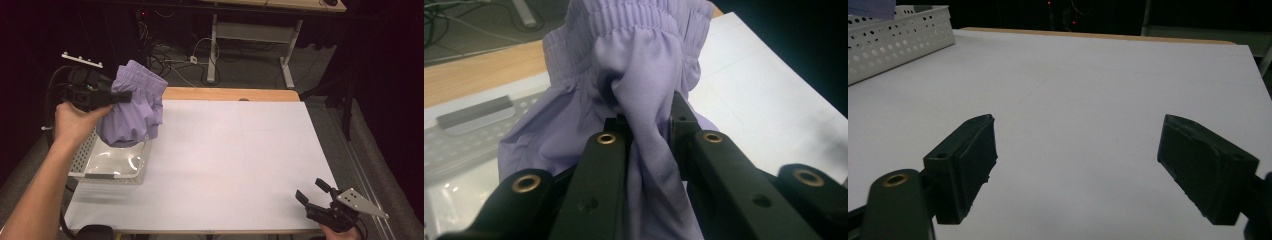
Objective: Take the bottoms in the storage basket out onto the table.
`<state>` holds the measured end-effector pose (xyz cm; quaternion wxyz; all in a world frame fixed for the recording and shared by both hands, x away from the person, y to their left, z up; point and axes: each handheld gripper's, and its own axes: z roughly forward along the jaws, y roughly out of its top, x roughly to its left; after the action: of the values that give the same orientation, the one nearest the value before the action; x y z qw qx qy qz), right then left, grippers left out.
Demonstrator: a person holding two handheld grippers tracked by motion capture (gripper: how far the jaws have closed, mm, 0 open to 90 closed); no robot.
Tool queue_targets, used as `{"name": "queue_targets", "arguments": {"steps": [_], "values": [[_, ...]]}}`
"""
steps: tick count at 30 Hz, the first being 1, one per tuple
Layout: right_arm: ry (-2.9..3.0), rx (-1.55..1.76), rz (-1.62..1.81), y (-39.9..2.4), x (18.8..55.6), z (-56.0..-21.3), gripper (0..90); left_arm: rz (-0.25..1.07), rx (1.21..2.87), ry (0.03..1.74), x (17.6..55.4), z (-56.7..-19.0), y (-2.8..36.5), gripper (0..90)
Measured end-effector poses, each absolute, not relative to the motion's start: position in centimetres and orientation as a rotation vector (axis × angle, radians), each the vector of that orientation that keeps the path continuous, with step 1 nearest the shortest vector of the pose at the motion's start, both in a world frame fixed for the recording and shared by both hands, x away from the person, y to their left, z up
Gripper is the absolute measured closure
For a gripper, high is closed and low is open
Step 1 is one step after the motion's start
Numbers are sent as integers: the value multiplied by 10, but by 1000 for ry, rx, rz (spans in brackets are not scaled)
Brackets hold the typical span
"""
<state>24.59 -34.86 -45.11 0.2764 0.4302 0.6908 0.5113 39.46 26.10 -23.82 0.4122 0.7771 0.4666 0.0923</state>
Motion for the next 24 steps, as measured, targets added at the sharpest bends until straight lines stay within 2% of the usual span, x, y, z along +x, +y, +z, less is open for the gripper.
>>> {"name": "queue_targets", "arguments": {"steps": [14, 24], "values": [[1858, 1143, 1381, -348, 248, -451, 166, 176, 1983, 1069, 402, -234, 224, 791], [1860, 1143, 1377, -348, 248, -452, 166, 192, 2010, 1027, 403, -236, 203, 790]]}}
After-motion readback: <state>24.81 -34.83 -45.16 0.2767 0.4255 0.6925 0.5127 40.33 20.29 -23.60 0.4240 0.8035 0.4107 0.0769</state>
